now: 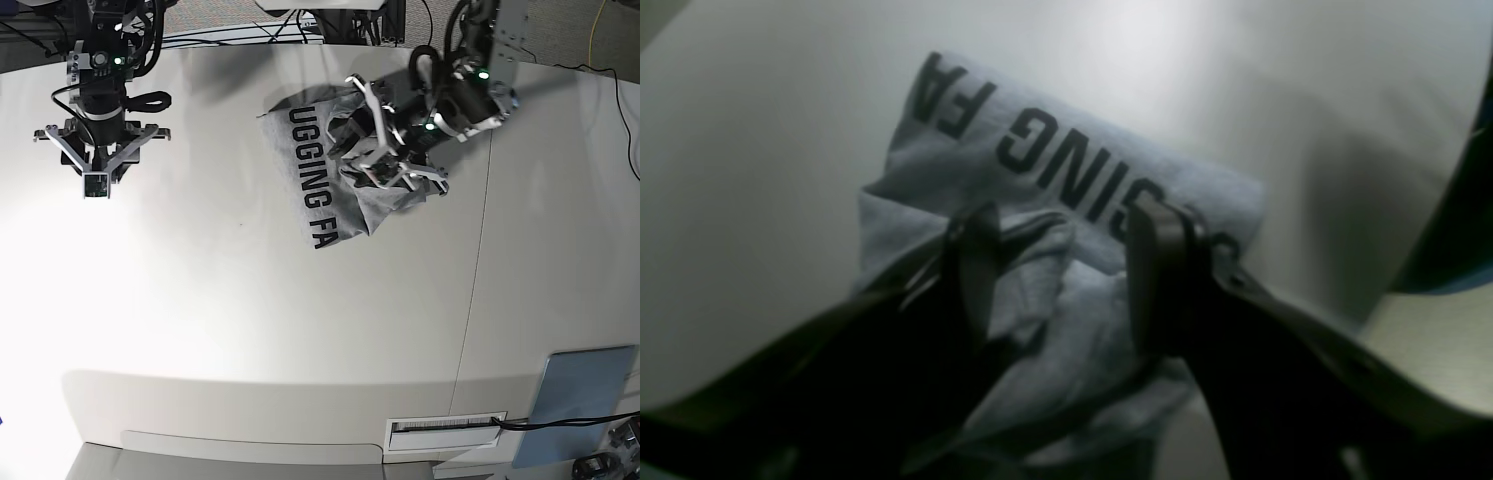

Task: Fold the T-shirt properly
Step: 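Press and tuck the bundle edges with both grippers to square it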

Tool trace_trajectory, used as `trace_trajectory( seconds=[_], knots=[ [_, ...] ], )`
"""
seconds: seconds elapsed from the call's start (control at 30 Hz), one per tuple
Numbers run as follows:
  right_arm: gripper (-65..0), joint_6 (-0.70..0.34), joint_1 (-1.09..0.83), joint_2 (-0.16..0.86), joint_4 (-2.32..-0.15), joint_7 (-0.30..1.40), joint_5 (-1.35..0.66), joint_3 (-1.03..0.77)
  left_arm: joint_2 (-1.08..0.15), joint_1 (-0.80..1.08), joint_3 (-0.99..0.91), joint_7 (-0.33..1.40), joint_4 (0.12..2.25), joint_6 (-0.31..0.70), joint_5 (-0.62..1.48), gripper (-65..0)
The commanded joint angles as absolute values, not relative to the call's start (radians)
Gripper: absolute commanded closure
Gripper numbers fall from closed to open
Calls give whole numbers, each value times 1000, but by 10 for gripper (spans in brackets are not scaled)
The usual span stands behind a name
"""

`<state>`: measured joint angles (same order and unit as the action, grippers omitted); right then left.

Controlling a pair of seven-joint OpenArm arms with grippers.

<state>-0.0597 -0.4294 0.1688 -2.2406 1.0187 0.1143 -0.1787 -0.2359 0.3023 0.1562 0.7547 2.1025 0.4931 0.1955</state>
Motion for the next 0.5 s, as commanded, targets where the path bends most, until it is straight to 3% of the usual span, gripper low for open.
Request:
trace_trajectory(
  seconds=[0.0,0.07,0.17,0.23,0.37,0.47],
  knots=[
    [-230,-57,-427,178,-2259,1003,121,-184,-241,296,164,735,2107,482,166,-309],
    [-230,-57,-427,178,-2259,1003,121,-184,-241,296,166,728,2096,413,65,-309],
    [-230,-57,-427,178,-2259,1002,120,-184,-241,295,110,657,2090,223,-80,-309],
    [-230,-57,-427,178,-2259,1002,120,-184,-241,287,35,662,2090,175,-102,-302],
    [-230,-64,-427,178,-2259,1002,120,-184,-242,286,-120,693,2090,185,-29,-291],
    [-230,-73,-427,177,-2259,1002,120,-184,-241,292,-193,731,2091,287,155,-291]
  ],
)
